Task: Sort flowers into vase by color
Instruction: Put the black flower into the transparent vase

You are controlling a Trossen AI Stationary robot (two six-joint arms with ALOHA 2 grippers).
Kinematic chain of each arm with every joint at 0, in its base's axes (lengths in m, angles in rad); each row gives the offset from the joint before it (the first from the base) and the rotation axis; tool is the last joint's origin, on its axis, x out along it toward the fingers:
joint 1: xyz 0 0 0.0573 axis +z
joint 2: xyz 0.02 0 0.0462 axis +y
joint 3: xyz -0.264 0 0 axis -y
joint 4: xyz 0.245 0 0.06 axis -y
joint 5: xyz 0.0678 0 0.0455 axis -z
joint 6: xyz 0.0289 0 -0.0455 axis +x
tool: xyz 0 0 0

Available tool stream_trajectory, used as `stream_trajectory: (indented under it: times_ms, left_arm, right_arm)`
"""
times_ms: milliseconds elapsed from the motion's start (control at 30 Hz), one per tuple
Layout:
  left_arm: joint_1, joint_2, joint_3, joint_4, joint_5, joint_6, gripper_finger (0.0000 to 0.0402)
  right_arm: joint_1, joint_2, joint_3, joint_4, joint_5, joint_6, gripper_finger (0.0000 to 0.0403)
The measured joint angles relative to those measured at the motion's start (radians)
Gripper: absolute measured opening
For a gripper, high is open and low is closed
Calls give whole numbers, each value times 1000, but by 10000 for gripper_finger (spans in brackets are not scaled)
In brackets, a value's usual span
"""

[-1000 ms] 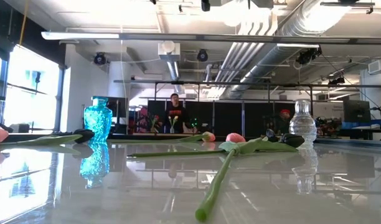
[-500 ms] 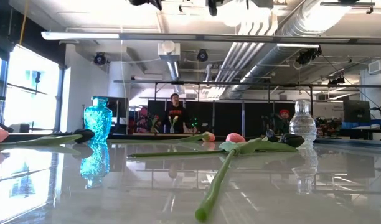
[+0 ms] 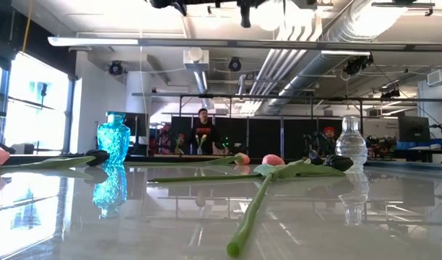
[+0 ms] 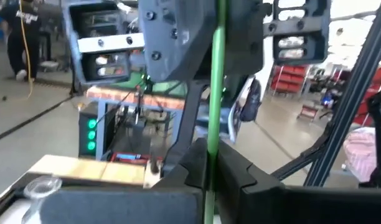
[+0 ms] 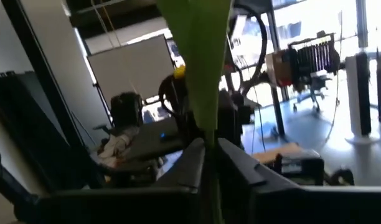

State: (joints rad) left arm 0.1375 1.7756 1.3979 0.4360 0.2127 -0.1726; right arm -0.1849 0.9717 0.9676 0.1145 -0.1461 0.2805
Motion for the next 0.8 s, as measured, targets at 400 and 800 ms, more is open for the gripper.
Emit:
stream_trajectory:
  times_ms: [400, 800]
  left_arm:
    - [0, 0, 0, -140, 0, 68, 1]
    - [0, 0, 0, -194, -16, 117, 0]
  right_arm:
    - [-7, -27, 0, -105, 37, 11, 211]
    - [-6, -7, 0, -110, 68, 60, 77]
